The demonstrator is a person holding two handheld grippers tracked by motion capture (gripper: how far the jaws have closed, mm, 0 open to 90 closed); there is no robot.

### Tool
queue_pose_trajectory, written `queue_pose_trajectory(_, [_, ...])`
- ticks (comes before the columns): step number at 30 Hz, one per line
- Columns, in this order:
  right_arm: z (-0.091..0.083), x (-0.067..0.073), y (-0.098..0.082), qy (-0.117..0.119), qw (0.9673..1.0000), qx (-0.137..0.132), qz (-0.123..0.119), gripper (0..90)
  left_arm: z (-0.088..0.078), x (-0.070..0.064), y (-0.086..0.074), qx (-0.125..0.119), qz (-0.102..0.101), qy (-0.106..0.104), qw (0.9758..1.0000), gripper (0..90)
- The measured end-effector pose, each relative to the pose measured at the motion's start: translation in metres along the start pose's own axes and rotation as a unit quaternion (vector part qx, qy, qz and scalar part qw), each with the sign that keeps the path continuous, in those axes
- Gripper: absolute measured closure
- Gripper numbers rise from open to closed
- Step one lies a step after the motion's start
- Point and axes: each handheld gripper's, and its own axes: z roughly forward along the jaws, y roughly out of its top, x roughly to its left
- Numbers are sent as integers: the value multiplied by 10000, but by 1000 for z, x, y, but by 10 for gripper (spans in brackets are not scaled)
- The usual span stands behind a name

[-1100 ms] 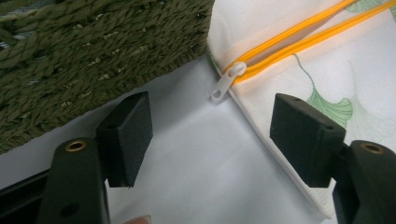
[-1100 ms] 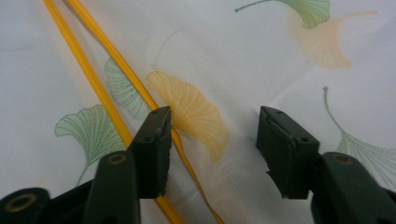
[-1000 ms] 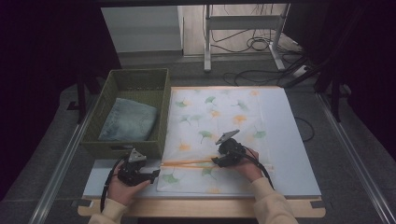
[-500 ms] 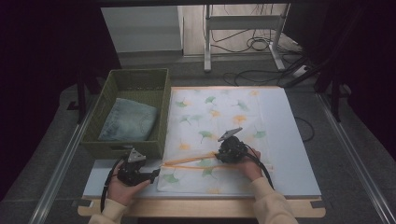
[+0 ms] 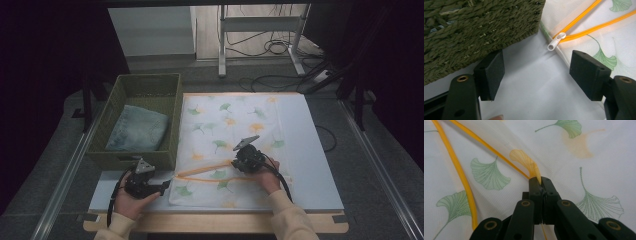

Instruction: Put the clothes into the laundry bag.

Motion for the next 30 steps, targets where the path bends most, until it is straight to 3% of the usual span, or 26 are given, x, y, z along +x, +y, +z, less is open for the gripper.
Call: queue_pose_trajectory(30, [-44,-15,16,252,9981,-544,106,880,-3,9,-2,-57,-72,99,9999,271])
